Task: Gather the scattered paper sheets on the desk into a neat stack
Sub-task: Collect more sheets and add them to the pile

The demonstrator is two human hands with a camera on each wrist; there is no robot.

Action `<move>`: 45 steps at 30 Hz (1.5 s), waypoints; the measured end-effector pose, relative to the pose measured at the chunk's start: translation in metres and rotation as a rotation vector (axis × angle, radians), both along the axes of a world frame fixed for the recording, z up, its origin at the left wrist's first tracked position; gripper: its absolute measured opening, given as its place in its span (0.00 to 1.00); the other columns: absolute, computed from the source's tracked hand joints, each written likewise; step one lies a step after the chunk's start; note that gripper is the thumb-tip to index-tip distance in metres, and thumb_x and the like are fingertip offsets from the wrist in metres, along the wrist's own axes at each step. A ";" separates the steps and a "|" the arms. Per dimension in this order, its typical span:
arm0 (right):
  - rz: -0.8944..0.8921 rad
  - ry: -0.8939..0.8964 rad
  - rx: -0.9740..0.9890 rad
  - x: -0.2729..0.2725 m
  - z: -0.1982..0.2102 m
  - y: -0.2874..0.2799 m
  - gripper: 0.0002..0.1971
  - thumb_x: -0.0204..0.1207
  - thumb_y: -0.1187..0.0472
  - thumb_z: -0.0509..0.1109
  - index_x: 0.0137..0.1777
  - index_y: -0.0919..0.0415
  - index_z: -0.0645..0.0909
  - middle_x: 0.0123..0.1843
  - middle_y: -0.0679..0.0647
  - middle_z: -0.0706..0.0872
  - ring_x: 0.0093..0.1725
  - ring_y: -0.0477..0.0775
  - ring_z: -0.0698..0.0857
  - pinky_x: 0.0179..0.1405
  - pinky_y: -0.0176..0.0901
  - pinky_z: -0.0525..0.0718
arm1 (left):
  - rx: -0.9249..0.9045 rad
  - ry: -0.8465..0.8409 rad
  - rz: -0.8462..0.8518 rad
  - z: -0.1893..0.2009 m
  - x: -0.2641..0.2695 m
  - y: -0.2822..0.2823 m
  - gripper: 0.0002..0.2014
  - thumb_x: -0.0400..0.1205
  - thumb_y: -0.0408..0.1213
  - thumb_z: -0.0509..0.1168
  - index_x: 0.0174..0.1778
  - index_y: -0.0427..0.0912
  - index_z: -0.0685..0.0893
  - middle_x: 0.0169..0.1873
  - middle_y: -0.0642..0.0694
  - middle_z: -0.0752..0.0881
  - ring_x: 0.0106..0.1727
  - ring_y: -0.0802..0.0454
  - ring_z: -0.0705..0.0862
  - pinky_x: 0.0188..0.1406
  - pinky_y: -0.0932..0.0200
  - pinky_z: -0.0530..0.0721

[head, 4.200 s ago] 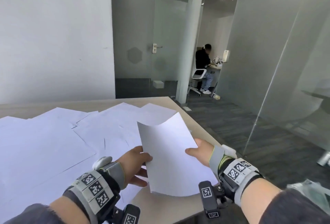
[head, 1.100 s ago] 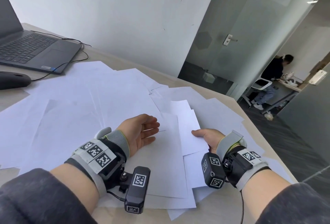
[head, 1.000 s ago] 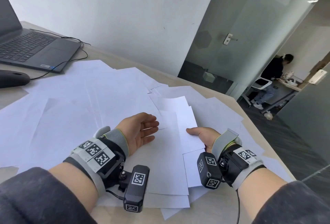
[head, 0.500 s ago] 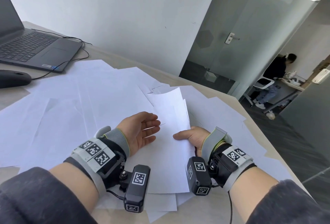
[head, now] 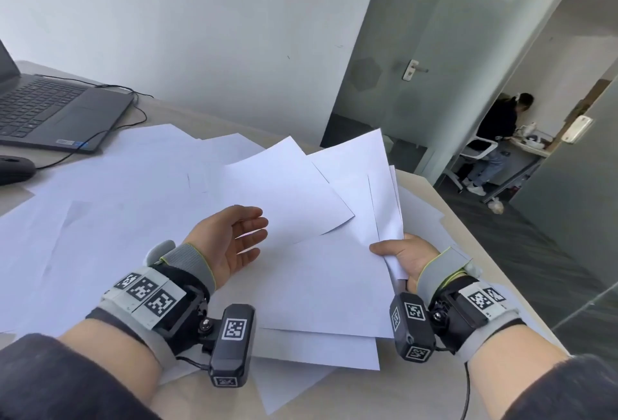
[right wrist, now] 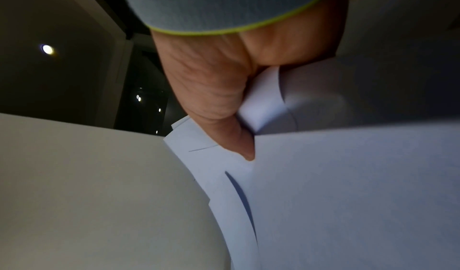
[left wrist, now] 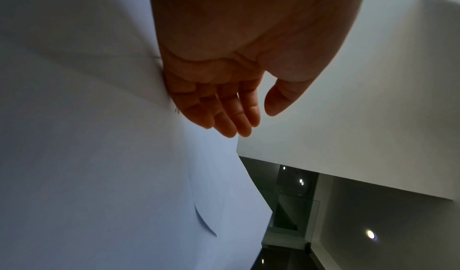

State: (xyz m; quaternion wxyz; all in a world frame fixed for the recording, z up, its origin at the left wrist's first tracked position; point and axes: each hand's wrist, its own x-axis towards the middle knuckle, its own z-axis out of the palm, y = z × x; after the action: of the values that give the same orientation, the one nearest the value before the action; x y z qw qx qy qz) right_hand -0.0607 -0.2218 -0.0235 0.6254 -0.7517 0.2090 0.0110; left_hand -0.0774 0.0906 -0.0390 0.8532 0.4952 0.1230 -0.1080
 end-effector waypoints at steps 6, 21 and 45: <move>-0.020 0.029 0.062 -0.026 0.010 -0.014 0.28 0.61 0.71 0.83 0.63 0.69 0.84 0.56 0.70 0.91 0.50 0.72 0.91 0.52 0.73 0.88 | 0.225 -0.086 0.296 -0.001 0.003 0.012 0.06 0.84 0.35 0.66 0.50 0.47 0.89 0.54 0.49 0.90 0.61 0.49 0.87 0.54 0.52 0.82; 0.090 -0.055 0.192 -0.046 0.012 -0.032 0.17 0.71 0.77 0.75 0.61 0.71 0.84 0.48 0.68 0.92 0.40 0.66 0.93 0.36 0.57 0.91 | 0.128 0.076 0.205 -0.001 0.008 0.009 0.14 0.86 0.28 0.67 0.68 0.35 0.81 0.44 0.39 0.89 0.41 0.41 0.88 0.36 0.44 0.87; -0.090 -0.194 0.261 -0.041 0.007 -0.042 0.18 0.67 0.77 0.78 0.58 0.71 0.86 0.57 0.73 0.90 0.56 0.75 0.89 0.61 0.76 0.84 | 0.339 0.061 0.030 0.007 0.004 0.017 0.17 0.81 0.27 0.73 0.66 0.34 0.83 0.48 0.37 0.91 0.43 0.41 0.90 0.33 0.50 0.93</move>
State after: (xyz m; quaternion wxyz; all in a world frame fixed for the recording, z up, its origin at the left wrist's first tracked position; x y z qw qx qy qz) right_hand -0.1014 -0.2634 -0.0164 0.7348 -0.6515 0.1780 -0.0625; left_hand -0.0737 0.1076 -0.0322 0.7548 0.6267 0.1724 -0.0880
